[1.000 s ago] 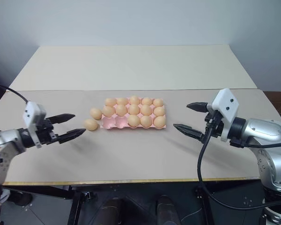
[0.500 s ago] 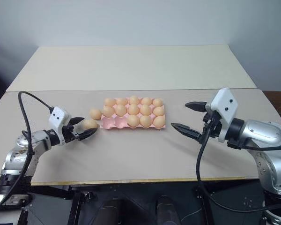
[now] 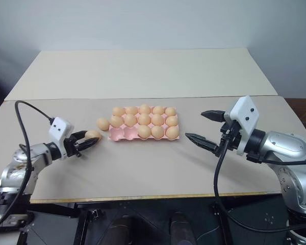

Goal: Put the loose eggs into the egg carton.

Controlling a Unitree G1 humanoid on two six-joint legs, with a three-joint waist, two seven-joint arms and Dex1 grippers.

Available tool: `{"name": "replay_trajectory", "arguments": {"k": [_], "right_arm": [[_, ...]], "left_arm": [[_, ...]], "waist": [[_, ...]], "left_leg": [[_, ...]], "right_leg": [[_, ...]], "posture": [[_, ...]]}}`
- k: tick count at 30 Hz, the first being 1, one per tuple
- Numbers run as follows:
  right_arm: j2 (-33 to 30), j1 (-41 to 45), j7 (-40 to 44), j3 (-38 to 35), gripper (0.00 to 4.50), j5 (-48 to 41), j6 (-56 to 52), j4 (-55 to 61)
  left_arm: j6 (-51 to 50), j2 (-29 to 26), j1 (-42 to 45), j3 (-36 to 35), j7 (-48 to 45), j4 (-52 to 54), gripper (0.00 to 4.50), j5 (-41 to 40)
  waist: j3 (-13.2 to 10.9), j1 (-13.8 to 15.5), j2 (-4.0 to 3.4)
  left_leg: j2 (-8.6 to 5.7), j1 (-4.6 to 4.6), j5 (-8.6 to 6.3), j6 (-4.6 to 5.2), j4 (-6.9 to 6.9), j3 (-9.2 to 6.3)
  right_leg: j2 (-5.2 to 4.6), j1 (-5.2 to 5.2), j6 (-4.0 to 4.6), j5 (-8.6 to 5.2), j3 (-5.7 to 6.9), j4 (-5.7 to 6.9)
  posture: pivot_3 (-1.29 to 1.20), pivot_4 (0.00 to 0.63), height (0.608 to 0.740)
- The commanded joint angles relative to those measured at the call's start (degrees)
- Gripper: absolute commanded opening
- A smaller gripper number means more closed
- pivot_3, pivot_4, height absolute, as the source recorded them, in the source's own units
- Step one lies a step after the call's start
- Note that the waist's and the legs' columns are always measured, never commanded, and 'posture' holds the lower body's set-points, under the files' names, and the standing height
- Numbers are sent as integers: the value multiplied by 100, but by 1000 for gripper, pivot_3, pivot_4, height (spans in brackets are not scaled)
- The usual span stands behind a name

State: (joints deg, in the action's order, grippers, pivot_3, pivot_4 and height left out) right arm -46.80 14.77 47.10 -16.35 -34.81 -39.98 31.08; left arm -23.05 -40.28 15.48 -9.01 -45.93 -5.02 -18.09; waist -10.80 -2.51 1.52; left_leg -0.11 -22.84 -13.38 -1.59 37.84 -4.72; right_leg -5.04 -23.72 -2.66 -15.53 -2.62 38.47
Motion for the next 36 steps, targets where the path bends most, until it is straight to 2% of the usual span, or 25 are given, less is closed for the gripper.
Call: {"name": "replay_trajectory", "arguments": {"k": [1, 4, 8, 12, 15, 21, 28, 29, 36], "right_arm": [[-78, -39, -96, -170, 4500, -123, 28, 248], [-85, -116, -119, -205, 4500, -149, 45, 278], [-76, -100, -174, -142, 4500, -133, 68, 276], [-71, -69, -223, -102, 4500, -137, 65, 312], [-87, -62, -277, -146, 4500, -158, 42, 343], [-68, -168, -477, -280, 4500, -237, -59, 506], [-100, -343, -671, -395, 4500, -348, -109, 639], [-99, -371, -687, -405, 4500, -361, -109, 657], [-136, -363, -643, -381, 4500, -379, -81, 611]], "left_arm": [[-50, -357, -285, -511, -176, 666, 2142, -235], [-167, -531, -504, -789, -506, 1243, 2142, -665], [-534, -428, -150, -732, -711, 1877, 2142, -1387], [-533, -45, 493, -79, -589, 1730, 2142, -1221], [-285, 307, 1163, 711, -808, 1102, 2142, -774], [83, 596, 1720, 1356, -1110, 263, 2142, -295], [199, 709, 1971, 1461, -1223, -121, 4310, -66], [209, 696, 1981, 1424, -1194, -135, 4427, -51], [195, 467, 2012, 987, -1197, 34, 4427, -199]], "waist": [[0, 8, 0], [0, 27, 0], [0, 114, 0], [1, 167, 0], [1, 167, 1], [2, 96, 2], [2, 112, 2], [2, 121, 2], [2, 124, 2]], "left_leg": [[0, 2, 0, 0, 0, 0], [-1, 2, 0, 0, 0, 0], [-4, 2, 0, 0, 2, 0], [-5, 23, -1, 1, 2, -1], [-6, 35, -5, 8, 1, 0], [-3, 33, -9, 15, 2, 1], [-3, 34, -9, 15, 4, 1], [-3, 34, -9, 15, 4, 0], [-4, 34, -9, 15, 4, 0]], "right_leg": [[-1, 1, 0, 0, 0, 1], [-2, 2, 0, 0, 0, 1], [-6, 12, -1, 0, 5, -6], [-5, 40, -4, 2, 8, -23], [-4, 58, -8, 4, 9, -36], [1, 54, -9, 5, 4, -38], [1, 56, -9, 5, 5, -37], [1, 56, -9, 5, 5, -37], [0, 57, -10, 5, 5, -36]], "posture": [[0, 150, 740], [0, 150, 740], [0, 150, 740], [0, 150, 740], [0, 150, 740], [0, 150, 740], [0, 150, 740], [0, 150, 740], [0, 150, 740]]}}
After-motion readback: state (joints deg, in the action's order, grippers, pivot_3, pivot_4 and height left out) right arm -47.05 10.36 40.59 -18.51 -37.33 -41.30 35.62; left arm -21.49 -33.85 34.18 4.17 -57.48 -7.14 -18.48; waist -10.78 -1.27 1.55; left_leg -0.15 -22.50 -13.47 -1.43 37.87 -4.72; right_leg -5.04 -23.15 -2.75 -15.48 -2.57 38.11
